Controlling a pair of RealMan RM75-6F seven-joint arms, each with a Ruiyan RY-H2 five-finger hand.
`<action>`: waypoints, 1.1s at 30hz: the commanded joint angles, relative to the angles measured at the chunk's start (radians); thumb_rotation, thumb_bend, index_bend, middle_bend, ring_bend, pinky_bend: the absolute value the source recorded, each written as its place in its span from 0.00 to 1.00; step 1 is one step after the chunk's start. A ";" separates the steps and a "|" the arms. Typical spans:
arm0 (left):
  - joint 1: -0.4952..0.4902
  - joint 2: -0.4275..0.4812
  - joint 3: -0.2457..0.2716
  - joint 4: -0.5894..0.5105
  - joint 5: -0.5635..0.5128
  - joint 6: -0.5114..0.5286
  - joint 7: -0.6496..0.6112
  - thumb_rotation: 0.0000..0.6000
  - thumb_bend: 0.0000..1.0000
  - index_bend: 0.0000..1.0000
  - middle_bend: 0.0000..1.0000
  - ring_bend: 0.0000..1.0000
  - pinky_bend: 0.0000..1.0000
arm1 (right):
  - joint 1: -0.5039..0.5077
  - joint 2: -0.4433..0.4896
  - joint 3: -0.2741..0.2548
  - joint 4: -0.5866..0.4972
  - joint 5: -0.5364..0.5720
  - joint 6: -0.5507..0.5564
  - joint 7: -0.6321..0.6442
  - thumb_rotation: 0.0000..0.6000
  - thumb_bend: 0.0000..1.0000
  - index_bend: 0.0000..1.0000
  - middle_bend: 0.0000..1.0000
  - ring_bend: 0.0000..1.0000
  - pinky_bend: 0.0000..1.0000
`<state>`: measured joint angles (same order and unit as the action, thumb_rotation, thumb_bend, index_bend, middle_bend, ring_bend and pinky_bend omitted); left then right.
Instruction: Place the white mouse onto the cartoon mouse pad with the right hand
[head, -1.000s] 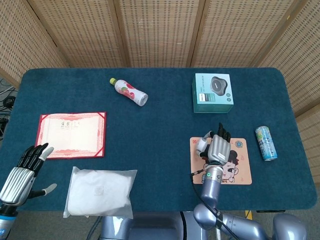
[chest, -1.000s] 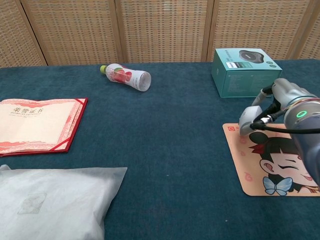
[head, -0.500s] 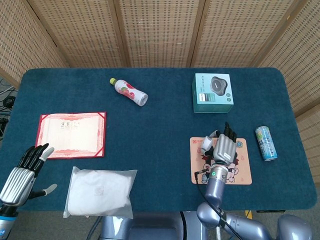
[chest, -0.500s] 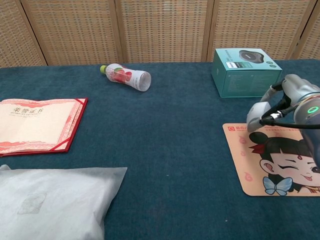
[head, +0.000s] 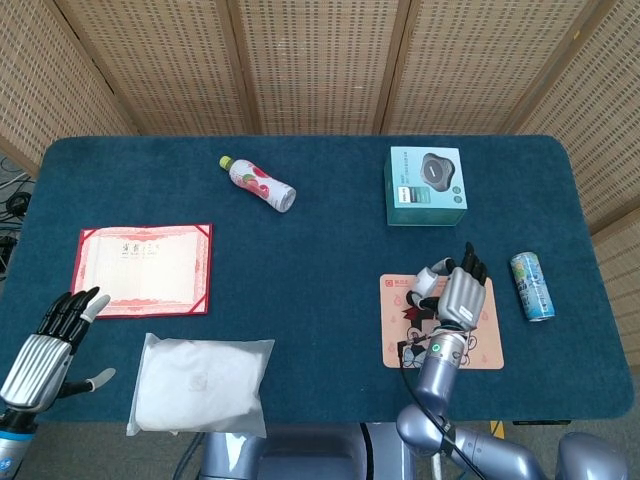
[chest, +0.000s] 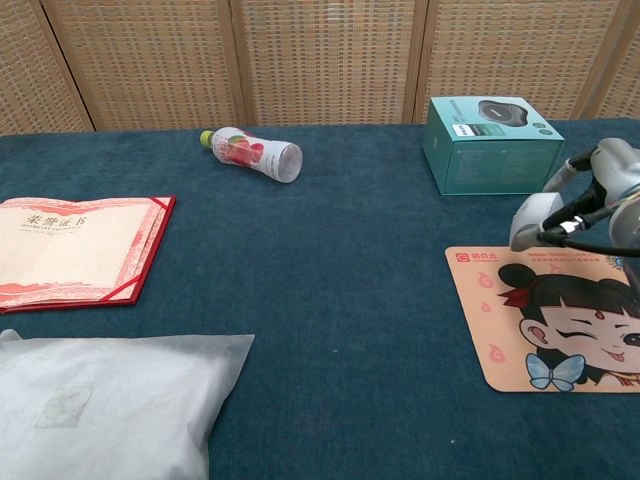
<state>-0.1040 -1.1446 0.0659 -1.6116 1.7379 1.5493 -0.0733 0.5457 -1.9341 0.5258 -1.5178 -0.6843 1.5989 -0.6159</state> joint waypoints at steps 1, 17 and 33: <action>-0.001 0.000 0.003 0.000 0.004 -0.002 -0.001 1.00 0.15 0.00 0.00 0.00 0.00 | -0.020 -0.009 -0.005 0.011 -0.016 0.023 0.032 1.00 0.05 0.55 0.00 0.00 0.00; 0.002 0.003 0.010 -0.002 0.025 0.014 -0.009 1.00 0.15 0.00 0.00 0.00 0.00 | -0.085 -0.062 -0.029 0.100 -0.098 0.099 0.153 1.00 0.05 0.55 0.00 0.00 0.00; 0.004 0.007 0.012 -0.004 0.030 0.022 -0.016 1.00 0.15 0.00 0.00 0.00 0.00 | -0.116 -0.111 -0.018 0.137 -0.149 0.108 0.211 1.00 0.05 0.55 0.00 0.00 0.00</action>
<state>-0.1005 -1.1383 0.0776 -1.6153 1.7681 1.5709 -0.0891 0.4303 -2.0440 0.5078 -1.3811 -0.8324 1.7069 -0.4054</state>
